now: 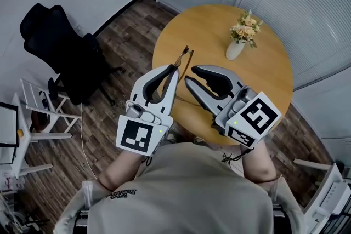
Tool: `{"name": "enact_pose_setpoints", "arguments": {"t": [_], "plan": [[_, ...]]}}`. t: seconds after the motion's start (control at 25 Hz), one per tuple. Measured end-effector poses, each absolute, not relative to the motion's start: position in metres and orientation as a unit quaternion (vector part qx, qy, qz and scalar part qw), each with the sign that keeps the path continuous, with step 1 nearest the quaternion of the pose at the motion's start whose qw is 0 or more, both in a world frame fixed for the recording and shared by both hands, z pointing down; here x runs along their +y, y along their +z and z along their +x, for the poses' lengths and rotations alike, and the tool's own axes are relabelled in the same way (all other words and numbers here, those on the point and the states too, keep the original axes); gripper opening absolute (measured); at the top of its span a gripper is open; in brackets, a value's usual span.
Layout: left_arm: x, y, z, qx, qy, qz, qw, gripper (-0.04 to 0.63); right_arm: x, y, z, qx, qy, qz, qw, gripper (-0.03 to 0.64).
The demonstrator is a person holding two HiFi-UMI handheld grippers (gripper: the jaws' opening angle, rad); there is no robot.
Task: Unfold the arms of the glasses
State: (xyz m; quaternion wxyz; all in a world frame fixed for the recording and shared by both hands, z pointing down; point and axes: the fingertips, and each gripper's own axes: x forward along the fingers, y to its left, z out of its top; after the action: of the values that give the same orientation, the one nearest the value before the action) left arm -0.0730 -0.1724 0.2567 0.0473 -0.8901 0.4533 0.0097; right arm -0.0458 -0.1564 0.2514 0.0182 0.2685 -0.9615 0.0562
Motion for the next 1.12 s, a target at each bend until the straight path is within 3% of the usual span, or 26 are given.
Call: {"name": "enact_pose_setpoints", "arguments": {"t": [0.4, 1.12], "plan": [[-0.174, 0.262, -0.070, 0.444, -0.002, -0.895, 0.048, 0.040, -0.159, 0.258, -0.048, -0.965, 0.064, 0.256, 0.009, 0.060], [-0.182, 0.271, -0.068, 0.439, -0.041, -0.895, 0.073, 0.040, -0.179, 0.235, 0.010, -0.878, -0.190, 0.407, 0.164, 0.046]]}}
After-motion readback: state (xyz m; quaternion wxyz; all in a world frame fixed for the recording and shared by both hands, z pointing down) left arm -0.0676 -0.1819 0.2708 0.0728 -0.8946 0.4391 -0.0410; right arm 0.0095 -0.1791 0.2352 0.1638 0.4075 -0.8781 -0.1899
